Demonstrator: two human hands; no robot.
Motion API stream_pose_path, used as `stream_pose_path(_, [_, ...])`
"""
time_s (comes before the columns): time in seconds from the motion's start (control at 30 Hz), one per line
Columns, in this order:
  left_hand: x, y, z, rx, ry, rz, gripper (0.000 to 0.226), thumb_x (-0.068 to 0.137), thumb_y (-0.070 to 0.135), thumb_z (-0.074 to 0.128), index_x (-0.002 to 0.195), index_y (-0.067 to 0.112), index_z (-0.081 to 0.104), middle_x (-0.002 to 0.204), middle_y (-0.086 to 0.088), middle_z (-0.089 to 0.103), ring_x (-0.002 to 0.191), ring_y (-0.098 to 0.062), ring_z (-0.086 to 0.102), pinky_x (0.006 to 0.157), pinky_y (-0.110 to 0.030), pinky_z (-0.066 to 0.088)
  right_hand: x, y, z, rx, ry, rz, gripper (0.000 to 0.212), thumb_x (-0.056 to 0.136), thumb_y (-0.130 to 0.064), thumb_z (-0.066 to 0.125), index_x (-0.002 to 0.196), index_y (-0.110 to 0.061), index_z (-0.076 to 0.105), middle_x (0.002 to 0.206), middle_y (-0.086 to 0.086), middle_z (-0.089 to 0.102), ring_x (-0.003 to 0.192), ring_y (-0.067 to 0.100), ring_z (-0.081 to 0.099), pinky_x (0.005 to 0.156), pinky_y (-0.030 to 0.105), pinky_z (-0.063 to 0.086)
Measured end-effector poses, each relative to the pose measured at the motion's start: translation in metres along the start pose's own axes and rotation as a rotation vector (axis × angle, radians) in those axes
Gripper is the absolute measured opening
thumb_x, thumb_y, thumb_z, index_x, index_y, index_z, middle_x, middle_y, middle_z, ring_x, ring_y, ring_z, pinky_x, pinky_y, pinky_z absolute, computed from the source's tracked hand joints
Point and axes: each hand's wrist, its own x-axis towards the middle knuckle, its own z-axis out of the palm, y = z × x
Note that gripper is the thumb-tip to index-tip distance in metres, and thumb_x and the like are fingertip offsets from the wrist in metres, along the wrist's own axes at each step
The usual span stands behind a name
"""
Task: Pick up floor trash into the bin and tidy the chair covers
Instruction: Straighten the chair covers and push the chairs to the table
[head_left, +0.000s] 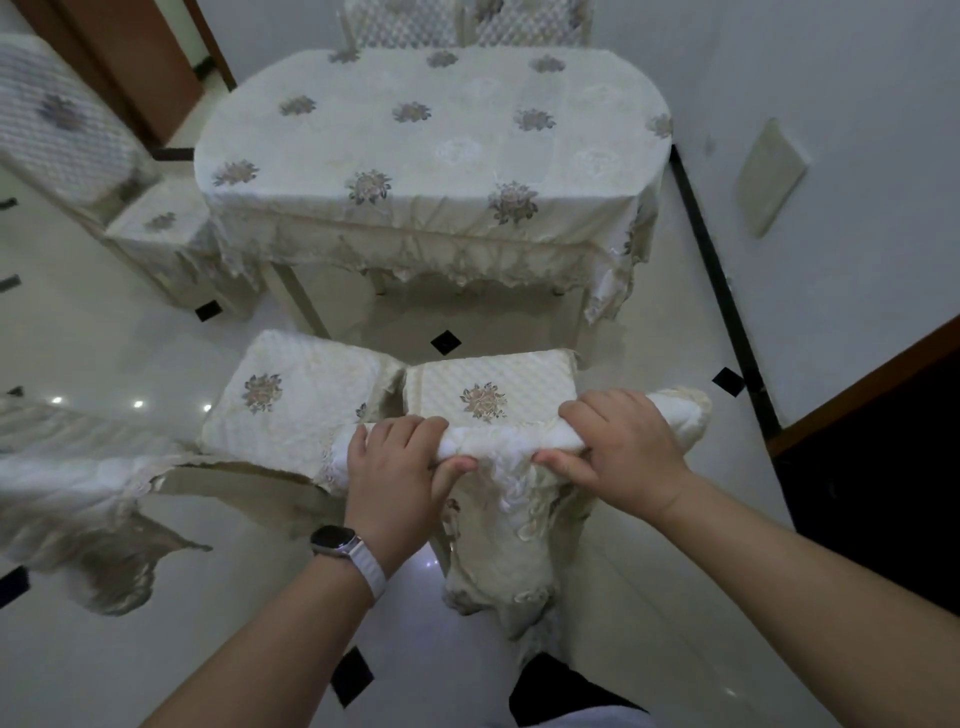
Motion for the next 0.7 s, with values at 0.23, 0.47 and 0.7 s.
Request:
stream_pose_path(0.23, [0.067,-0.022,0.011,-0.051,0.013,0.045,0.069,0.092,0.074,0.029,0.103,0.018,0.069,0.098,0.001,0.064,0.091,-0.026,0.056,0.086,-0.051,0.045,0.041,0.045,0.015,0.025,0.009,0.042,0.067,0.091,-0.072,0.037,0.081,-0.012,0.065,0.072,0.002,0.057,0.063,0.027,0.053,0.056,0.036,0.042])
stream_pose_path(0.47, [0.122,-0.021,0.015,-0.107,0.042,0.029,0.059,0.087,0.069,0.044,0.101,0.017,0.069,0.096,0.001,0.063,0.091,-0.022,0.054,0.089,-0.048,0.041,0.084,0.072,0.028,-0.031,0.04,0.069,0.064,0.091,-0.07,0.037,0.077,-0.013,0.064,0.07,0.002,0.056,0.061,0.024,0.05,0.056,0.029,0.03])
stream_pose_path(0.7, [0.164,-0.044,0.013,-0.175,0.053,0.045,0.05,0.084,0.065,0.048,0.098,0.021,0.069,0.097,0.004,0.062,0.094,-0.021,0.054,0.089,-0.045,0.038,0.118,0.074,0.039,-0.059,0.012,0.12,0.06,0.091,-0.068,0.036,0.081,-0.014,0.063,0.074,0.001,0.057,0.064,0.023,0.051,0.059,0.027,0.026])
